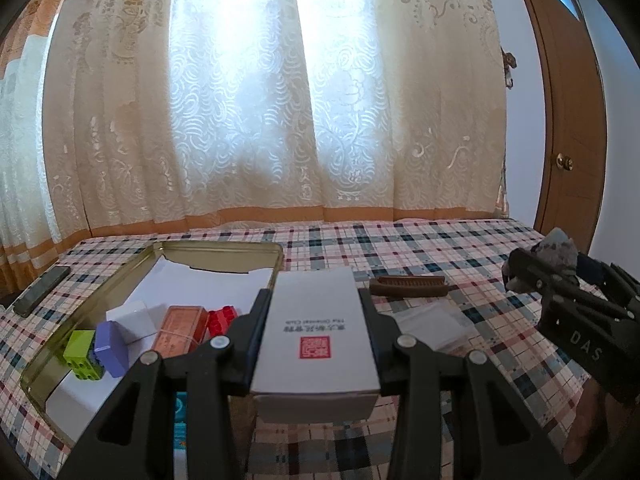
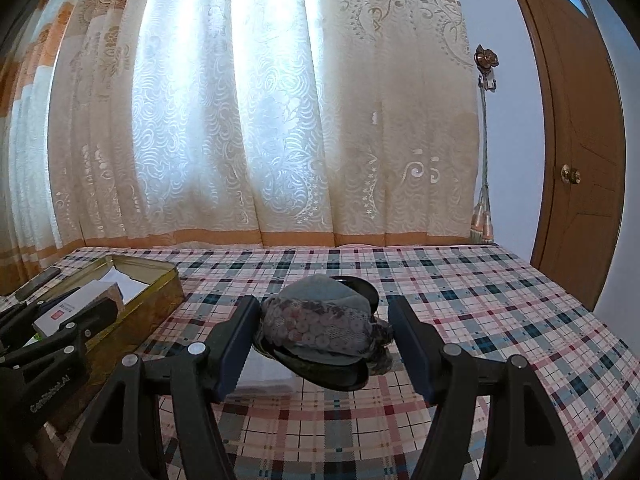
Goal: Organize rigid objects
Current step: 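Lift the white box and grey pouch and carry both toward the gold tin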
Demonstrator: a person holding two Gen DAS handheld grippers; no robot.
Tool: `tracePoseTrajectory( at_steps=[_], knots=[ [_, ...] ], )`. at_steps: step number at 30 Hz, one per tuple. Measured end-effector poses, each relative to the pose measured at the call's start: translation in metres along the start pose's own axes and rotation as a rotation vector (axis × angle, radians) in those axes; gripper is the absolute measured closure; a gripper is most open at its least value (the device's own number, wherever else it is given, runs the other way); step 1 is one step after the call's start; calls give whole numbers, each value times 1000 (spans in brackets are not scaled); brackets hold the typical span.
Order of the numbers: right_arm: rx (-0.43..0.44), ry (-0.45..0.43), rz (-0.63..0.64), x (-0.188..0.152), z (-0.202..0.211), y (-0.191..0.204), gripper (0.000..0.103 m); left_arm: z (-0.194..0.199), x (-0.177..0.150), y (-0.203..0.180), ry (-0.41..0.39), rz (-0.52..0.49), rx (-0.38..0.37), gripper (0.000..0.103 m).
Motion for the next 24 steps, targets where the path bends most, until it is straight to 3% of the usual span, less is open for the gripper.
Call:
tracePoseTrajectory(
  at_steps=[24],
  knots=[
    [53,-21,35,-6,9,33,34,16,-9,22,-36,32,17,63]
  ],
)
Point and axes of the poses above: each gripper's, at about its wrist camera, not at the fingertips, and z roughly against the way its jaws point, y to its left, x to its top, the point moved 2 cm from there along -z, roughly the way its jaws point, and after that the axes turned 15 degrees about y, right-handed, at the moved point
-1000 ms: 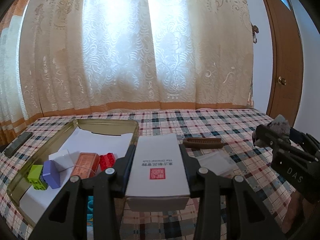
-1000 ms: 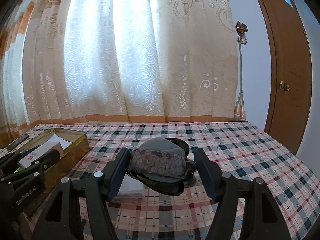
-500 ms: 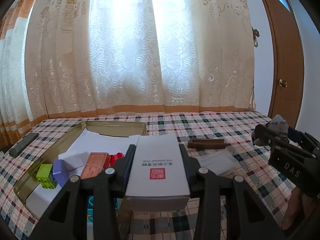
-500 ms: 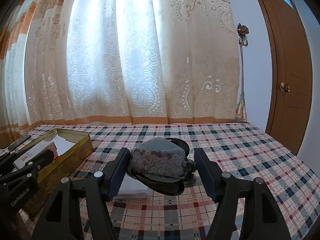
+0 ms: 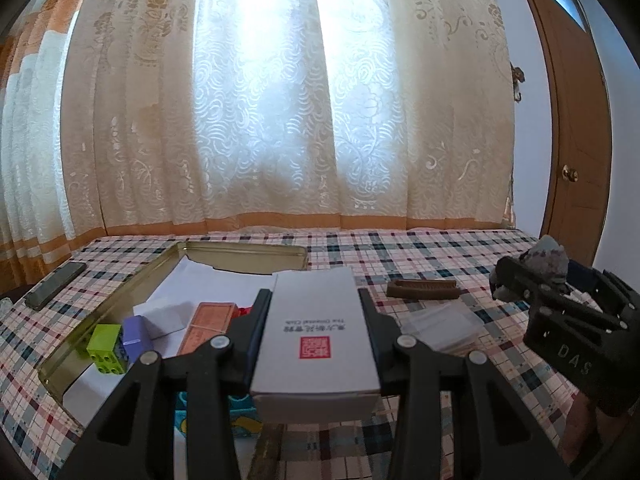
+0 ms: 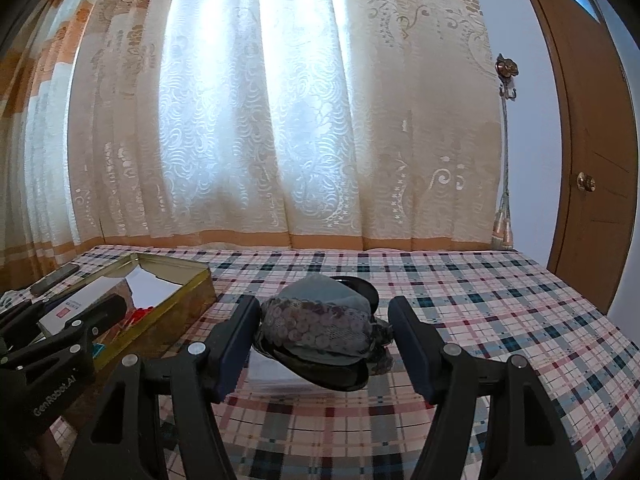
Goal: Organize rigid objects
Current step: 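Lift the white box and grey pouch and carry both toward the gold tin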
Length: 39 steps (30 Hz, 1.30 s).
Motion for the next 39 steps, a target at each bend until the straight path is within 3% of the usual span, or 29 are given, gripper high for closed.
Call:
tracePoseTrajectory(
  at_steps=[39],
  knots=[
    [97,6,66,-5,1,60,34,16,-8,45,-34,62,37,63]
  ],
)
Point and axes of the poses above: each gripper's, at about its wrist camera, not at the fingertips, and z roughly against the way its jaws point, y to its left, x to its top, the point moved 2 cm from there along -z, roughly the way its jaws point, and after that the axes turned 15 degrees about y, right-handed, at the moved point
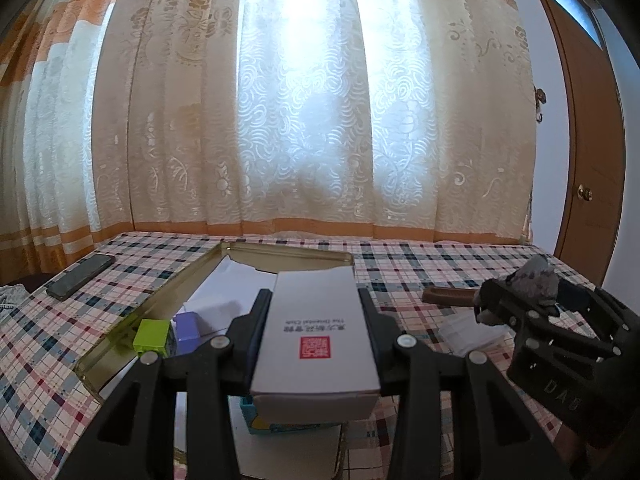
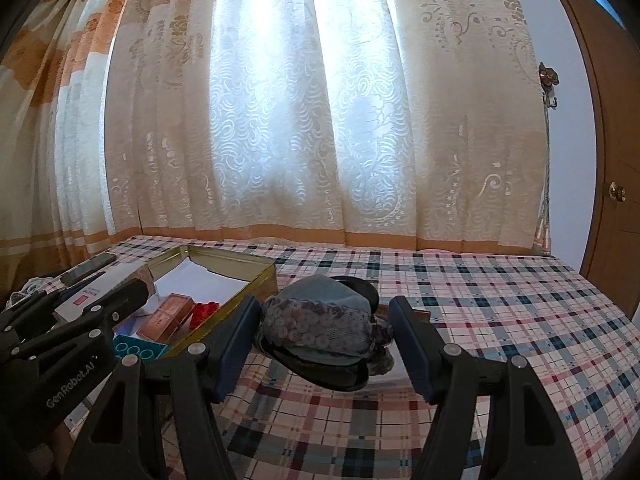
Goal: Organize rigid objects
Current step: 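Lift the white box and grey pouch and carry both toward the gold tin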
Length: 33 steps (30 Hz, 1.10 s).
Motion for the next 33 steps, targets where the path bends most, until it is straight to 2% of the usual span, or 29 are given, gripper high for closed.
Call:
tracePoseTrajectory(
  at_steps=[21,33],
  knots=[
    [32,6,24,1,-1,18,34,7,-3,21,-12,32,2,63],
    [79,26,53,2,-6,36,34,11,-5,43,-14,69,-2,63]
  ],
)
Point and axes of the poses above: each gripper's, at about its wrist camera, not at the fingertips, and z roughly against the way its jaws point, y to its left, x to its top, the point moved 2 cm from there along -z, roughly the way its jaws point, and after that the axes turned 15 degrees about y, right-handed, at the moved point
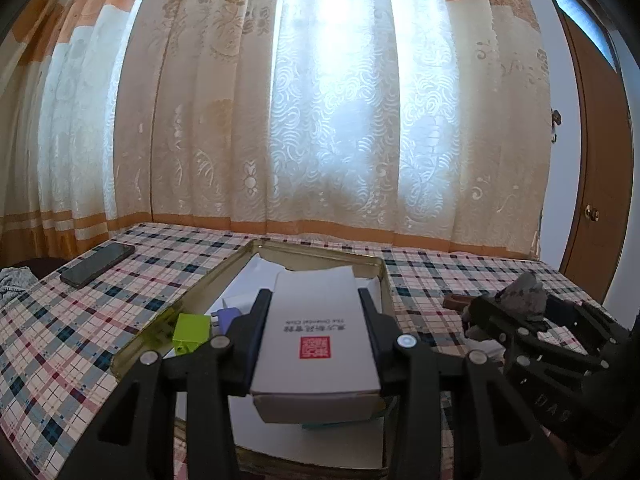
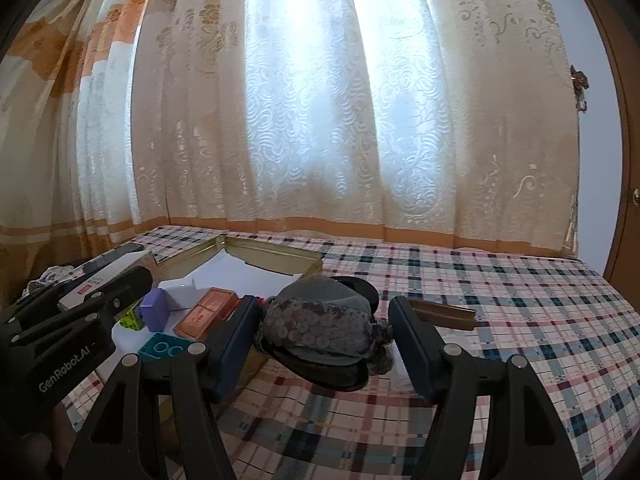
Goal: Organize rigid objects
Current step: 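Lift the white box and grey pouch and carry both toward the gold tin, then lower the white box and grey pouch into the tin and open both grippers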
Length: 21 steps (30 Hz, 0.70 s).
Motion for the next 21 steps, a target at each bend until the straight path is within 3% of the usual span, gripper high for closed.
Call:
tracePoseTrajectory(
  at_steps=[3,8,15,21],
  knots=[
    [24,8,10,1,-2,5,34,2,1,8,-6,3,15,63],
    [137,49,23,10,-16,16,34,3,12,36,7,34,59,63],
    [235,93,106,36,-32,65,34,-10,21,61,74,24,130,62],
    [281,203,81,44,-69,79,34,-27,17,70,136,24,163,62]
  ],
)
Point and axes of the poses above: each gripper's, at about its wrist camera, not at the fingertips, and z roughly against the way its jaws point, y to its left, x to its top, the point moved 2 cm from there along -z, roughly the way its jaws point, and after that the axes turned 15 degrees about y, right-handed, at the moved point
